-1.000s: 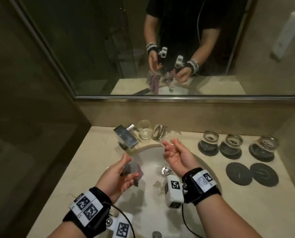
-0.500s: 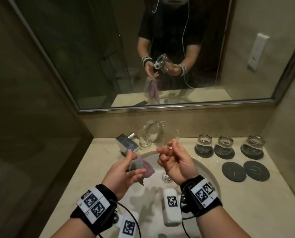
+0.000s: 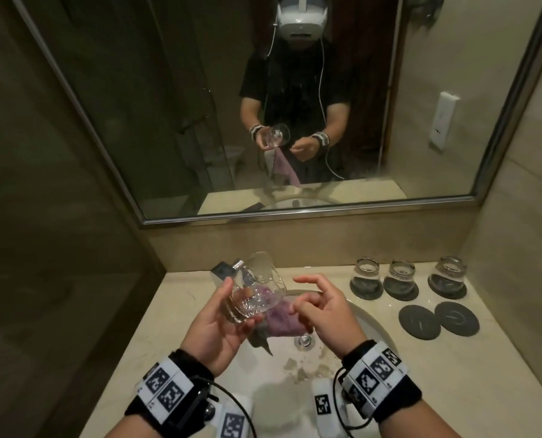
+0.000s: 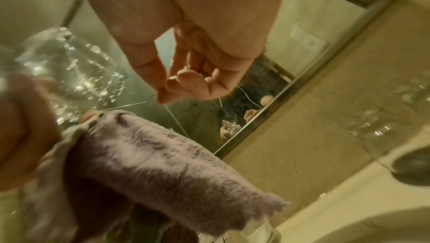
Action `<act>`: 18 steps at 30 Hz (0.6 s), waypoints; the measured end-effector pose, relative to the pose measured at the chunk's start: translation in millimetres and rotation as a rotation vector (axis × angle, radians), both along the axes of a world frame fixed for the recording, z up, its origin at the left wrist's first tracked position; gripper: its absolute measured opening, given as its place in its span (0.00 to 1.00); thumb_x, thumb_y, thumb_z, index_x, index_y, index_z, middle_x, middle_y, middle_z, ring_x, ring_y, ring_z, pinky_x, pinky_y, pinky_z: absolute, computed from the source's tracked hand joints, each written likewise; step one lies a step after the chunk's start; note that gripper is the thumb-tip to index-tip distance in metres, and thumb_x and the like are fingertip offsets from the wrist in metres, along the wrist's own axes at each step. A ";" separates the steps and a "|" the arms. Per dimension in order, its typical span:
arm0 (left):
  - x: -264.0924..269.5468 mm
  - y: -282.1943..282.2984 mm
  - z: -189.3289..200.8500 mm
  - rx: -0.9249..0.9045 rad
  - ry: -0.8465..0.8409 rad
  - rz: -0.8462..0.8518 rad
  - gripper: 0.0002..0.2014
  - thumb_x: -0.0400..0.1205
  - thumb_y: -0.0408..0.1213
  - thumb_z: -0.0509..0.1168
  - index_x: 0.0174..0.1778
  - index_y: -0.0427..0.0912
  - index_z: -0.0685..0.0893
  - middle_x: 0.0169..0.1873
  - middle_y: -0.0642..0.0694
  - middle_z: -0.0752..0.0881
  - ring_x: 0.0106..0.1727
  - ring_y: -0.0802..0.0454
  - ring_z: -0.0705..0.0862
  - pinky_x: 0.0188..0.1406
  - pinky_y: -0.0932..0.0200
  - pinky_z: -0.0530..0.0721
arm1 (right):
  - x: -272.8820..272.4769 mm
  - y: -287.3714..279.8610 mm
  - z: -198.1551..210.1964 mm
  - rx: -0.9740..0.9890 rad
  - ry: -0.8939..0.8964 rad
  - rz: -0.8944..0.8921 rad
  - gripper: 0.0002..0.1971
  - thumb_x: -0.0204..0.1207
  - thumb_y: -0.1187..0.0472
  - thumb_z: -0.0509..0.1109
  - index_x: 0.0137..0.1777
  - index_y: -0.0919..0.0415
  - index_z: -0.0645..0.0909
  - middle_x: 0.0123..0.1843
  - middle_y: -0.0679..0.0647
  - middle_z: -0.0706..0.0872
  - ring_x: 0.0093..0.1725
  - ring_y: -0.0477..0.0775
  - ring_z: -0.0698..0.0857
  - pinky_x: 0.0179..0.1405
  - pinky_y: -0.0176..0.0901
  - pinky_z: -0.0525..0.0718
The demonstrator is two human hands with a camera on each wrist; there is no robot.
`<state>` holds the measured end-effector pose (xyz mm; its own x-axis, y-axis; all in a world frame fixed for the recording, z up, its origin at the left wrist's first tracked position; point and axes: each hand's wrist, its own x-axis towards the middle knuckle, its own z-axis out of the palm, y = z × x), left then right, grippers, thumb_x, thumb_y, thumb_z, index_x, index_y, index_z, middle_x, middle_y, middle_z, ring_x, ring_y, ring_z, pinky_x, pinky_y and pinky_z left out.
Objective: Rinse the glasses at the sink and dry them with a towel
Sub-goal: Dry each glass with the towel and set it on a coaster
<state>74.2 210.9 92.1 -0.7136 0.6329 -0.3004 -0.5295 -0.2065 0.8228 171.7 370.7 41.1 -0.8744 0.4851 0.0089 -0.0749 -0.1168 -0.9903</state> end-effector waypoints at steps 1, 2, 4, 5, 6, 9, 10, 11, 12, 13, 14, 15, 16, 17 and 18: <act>-1.6 -2.0 2.1 0.025 -0.053 0.001 0.16 0.75 0.50 0.64 0.43 0.43 0.92 0.43 0.41 0.89 0.29 0.49 0.83 0.25 0.63 0.84 | 0.8 1.1 -4.0 0.112 -0.041 -0.124 0.14 0.77 0.70 0.69 0.59 0.54 0.79 0.39 0.55 0.89 0.33 0.49 0.83 0.30 0.39 0.81; -2.2 -3.1 5.1 0.047 -0.100 0.008 0.20 0.76 0.51 0.65 0.53 0.39 0.90 0.49 0.37 0.87 0.29 0.49 0.84 0.25 0.63 0.84 | 2.0 -0.8 -6.3 0.237 -0.055 -0.196 0.13 0.76 0.69 0.70 0.55 0.51 0.80 0.41 0.53 0.88 0.36 0.46 0.84 0.34 0.37 0.83; -2.5 -3.6 9.1 0.090 -0.182 0.019 0.29 0.76 0.52 0.66 0.67 0.36 0.81 0.61 0.31 0.83 0.33 0.48 0.85 0.28 0.62 0.87 | 3.2 -14.3 -7.0 0.509 -0.007 -0.171 0.09 0.74 0.63 0.72 0.50 0.50 0.82 0.44 0.46 0.86 0.43 0.40 0.83 0.42 0.32 0.83; -1.4 -3.0 11.3 0.117 -0.224 0.024 0.30 0.75 0.53 0.67 0.68 0.36 0.80 0.64 0.30 0.82 0.35 0.48 0.85 0.28 0.62 0.88 | 2.4 -22.7 -8.0 0.600 0.040 -0.142 0.08 0.73 0.61 0.74 0.50 0.52 0.83 0.46 0.44 0.84 0.46 0.38 0.83 0.43 0.28 0.82; 0.2 -2.1 13.8 0.146 -0.259 0.020 0.31 0.74 0.53 0.68 0.68 0.35 0.80 0.65 0.30 0.81 0.35 0.48 0.85 0.28 0.62 0.88 | 1.5 -29.4 -9.7 0.629 0.083 -0.128 0.10 0.71 0.61 0.76 0.51 0.55 0.83 0.49 0.45 0.84 0.49 0.36 0.82 0.44 0.24 0.79; 5.1 2.6 18.4 0.186 -0.291 -0.024 0.33 0.72 0.54 0.70 0.67 0.33 0.80 0.62 0.29 0.82 0.35 0.47 0.84 0.26 0.62 0.87 | -4.4 -37.1 -24.7 0.661 0.131 -0.169 0.25 0.65 0.59 0.79 0.63 0.56 0.79 0.61 0.47 0.79 0.61 0.34 0.77 0.54 0.19 0.74; 6.3 3.9 19.3 0.194 -0.293 -0.025 0.33 0.72 0.53 0.70 0.66 0.33 0.80 0.59 0.29 0.83 0.35 0.47 0.84 0.26 0.62 0.88 | -5.8 -38.9 -30.8 0.669 0.125 -0.184 0.30 0.64 0.55 0.80 0.67 0.54 0.76 0.65 0.46 0.77 0.65 0.35 0.75 0.59 0.21 0.74; 6.9 5.0 19.6 0.201 -0.295 -0.022 0.33 0.72 0.53 0.70 0.67 0.33 0.80 0.59 0.29 0.83 0.35 0.47 0.84 0.27 0.62 0.88 | -7.3 -41.2 -37.3 0.626 0.116 -0.203 0.34 0.63 0.53 0.81 0.69 0.52 0.73 0.67 0.44 0.76 0.66 0.36 0.74 0.61 0.24 0.74; 8.6 6.4 21.2 0.204 -0.294 -0.022 0.34 0.72 0.53 0.70 0.68 0.33 0.79 0.60 0.29 0.82 0.35 0.47 0.83 0.27 0.62 0.88 | -7.7 -44.6 -39.4 0.538 0.097 -0.225 0.35 0.63 0.51 0.81 0.70 0.49 0.72 0.65 0.42 0.77 0.64 0.36 0.77 0.61 0.27 0.77; 9.9 7.1 21.7 0.206 -0.296 -0.025 0.34 0.73 0.53 0.69 0.70 0.33 0.79 0.62 0.29 0.81 0.36 0.47 0.84 0.27 0.62 0.88 | -9.3 -48.0 -40.8 0.432 0.074 -0.255 0.33 0.63 0.50 0.82 0.68 0.44 0.74 0.61 0.42 0.80 0.59 0.37 0.80 0.58 0.32 0.80; 11.2 7.5 21.6 0.204 -0.296 -0.033 0.34 0.74 0.53 0.69 0.71 0.33 0.78 0.64 0.28 0.80 0.36 0.47 0.84 0.27 0.62 0.88 | -11.2 -49.6 -42.8 0.360 0.057 -0.300 0.26 0.64 0.48 0.80 0.62 0.41 0.77 0.56 0.41 0.82 0.54 0.39 0.82 0.55 0.39 0.84; 12.2 7.8 20.9 0.199 -0.293 -0.040 0.33 0.75 0.53 0.68 0.70 0.33 0.78 0.65 0.28 0.80 0.36 0.47 0.84 0.28 0.61 0.88 | -12.8 -48.8 -43.3 0.357 0.049 -0.358 0.18 0.66 0.45 0.77 0.55 0.40 0.80 0.51 0.39 0.83 0.50 0.42 0.83 0.52 0.49 0.86; 12.9 7.9 20.1 0.190 -0.280 -0.042 0.32 0.75 0.52 0.67 0.69 0.33 0.78 0.64 0.27 0.80 0.36 0.47 0.84 0.28 0.61 0.88 | -12.8 -47.0 -42.0 0.391 0.056 -0.398 0.11 0.68 0.43 0.73 0.49 0.42 0.82 0.47 0.39 0.83 0.48 0.46 0.83 0.48 0.55 0.86; 12.8 7.5 18.8 0.179 -0.261 -0.041 0.31 0.75 0.52 0.67 0.68 0.33 0.79 0.62 0.27 0.82 0.36 0.47 0.84 0.29 0.62 0.88 | -12.4 -44.0 -41.8 0.424 0.078 -0.429 0.09 0.69 0.43 0.70 0.46 0.43 0.84 0.46 0.38 0.83 0.49 0.48 0.82 0.47 0.57 0.85; 12.0 7.6 17.6 0.164 -0.238 -0.036 0.29 0.75 0.51 0.67 0.65 0.32 0.80 0.58 0.28 0.84 0.35 0.46 0.84 0.29 0.62 0.87 | -11.8 -40.7 -41.4 0.441 0.114 -0.445 0.09 0.71 0.44 0.68 0.46 0.44 0.86 0.46 0.37 0.82 0.51 0.49 0.82 0.50 0.54 0.85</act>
